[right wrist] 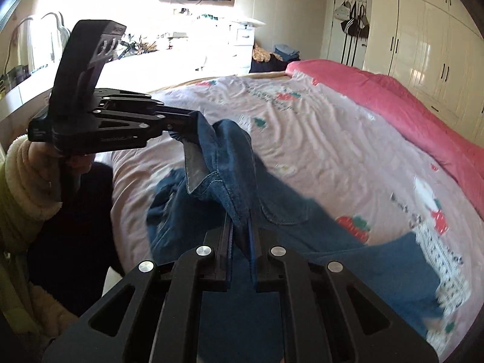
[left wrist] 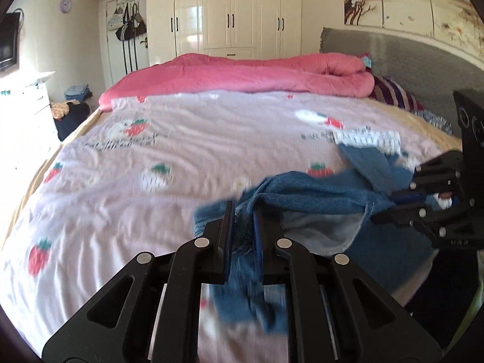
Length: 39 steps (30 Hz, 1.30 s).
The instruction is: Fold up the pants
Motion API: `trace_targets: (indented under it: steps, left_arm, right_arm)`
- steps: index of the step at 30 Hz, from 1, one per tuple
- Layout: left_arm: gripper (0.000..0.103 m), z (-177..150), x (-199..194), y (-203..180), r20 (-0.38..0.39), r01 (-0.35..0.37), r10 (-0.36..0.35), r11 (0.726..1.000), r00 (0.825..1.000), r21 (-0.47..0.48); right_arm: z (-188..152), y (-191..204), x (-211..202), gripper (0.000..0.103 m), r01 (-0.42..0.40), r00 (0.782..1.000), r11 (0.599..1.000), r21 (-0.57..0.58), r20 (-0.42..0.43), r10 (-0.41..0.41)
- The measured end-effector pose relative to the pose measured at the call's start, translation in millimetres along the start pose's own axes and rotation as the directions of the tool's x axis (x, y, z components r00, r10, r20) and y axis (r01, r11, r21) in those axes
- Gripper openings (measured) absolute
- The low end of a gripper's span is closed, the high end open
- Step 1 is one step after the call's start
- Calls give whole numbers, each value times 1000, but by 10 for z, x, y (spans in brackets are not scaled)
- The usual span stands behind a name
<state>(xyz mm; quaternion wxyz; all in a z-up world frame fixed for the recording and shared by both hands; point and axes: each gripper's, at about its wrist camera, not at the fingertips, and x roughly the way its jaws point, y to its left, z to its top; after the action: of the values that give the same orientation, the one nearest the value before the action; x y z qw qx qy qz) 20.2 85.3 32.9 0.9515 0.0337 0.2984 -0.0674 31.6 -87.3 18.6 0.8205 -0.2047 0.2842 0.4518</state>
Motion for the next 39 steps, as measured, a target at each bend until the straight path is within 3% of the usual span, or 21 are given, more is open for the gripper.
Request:
trace_targets:
  steps: [9, 13, 21, 25, 29, 36, 39]
  left_arm:
    - [6, -438, -75, -24, -111, -29, 28, 1000, 993, -5]
    - [6, -558, -40, -40, -154, -35, 33, 999, 987, -11]
    - [7, -559, -146, -38, -117, -58, 53, 998, 992, -40]
    - [8, -633, 21, 7, -188, -54, 40, 996, 981, -75]
    - [9, -640, -29, -16, -202, -47, 36, 998, 979, -47]
    - [23, -655, -180, 117, -233, -21, -11, 991, 973, -134]
    - [27, -585, -325, 98, -206, -26, -1, 991, 979, -128]
  right_arm:
    - [-333, 336, 147, 11, -52, 998, 997, 61, -35, 54]
    - [-496, 470, 289, 13, -25, 997, 999, 48, -77, 29]
    - [-559, 524, 245, 20, -47, 998, 992, 117, -35, 52]
    - [-617, 512, 341, 22, -42, 997, 990, 132, -62, 51]
    - [-640, 504, 365, 32, -69, 995, 987, 145, -59, 78]
    - [-661, 521, 376, 41, -92, 994, 985, 148, -49, 100]
    - [-666, 509, 350, 43, -107, 992, 982, 154, -43, 115]
